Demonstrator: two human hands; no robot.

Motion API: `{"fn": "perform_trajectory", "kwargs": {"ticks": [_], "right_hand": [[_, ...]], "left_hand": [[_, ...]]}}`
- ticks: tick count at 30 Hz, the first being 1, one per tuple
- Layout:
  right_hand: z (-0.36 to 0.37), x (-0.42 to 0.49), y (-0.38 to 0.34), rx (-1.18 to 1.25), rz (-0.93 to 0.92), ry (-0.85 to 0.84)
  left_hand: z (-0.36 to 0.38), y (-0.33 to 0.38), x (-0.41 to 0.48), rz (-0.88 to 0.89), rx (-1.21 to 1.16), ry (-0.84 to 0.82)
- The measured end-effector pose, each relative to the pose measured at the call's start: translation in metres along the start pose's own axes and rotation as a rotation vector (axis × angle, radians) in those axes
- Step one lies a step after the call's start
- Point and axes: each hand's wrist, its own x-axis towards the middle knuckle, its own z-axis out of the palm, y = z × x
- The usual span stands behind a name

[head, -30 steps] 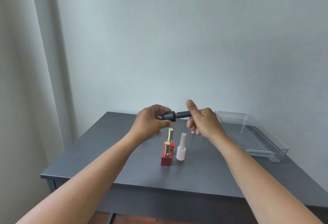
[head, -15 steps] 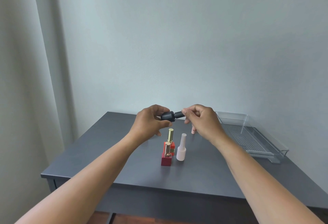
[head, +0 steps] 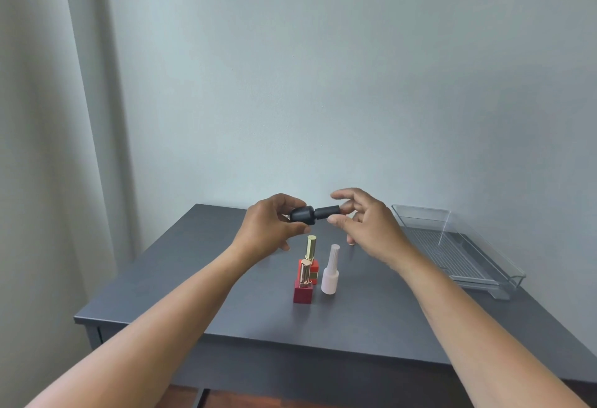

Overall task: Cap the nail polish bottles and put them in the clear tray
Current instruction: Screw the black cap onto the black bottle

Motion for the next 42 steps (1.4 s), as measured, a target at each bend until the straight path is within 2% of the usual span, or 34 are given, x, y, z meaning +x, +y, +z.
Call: {"fn": "perform_trajectory", "kwargs": {"ticks": [6,16,23,35,42], "right_hand": [[0.0,0.0,-0.001,0.039,0.021,0.015],[-0.003,0.0,-0.002,-0.065,0.136,0.024],[-0.001,-0.003,0.0,-0.002,-0.002,0.002],[-0.004,0.0,-0.007,-0.089,0.077,0.013],[-0.002,-0.003,-0.009,-0.112,-0.006,-0.013]], "left_hand": [[0.004,0.001,-0.001,0.006,0.001,0.002],[0.005,0.002,-0.002,0.022,0.015,-0.013],[0.005,0.0,0.0,0.015,0.022,-0.008],[0.005,0.004,0.001,0.029,0.005,-0.016],[0.001,0.0,0.001,0.011,0.036,-0.027]]}}
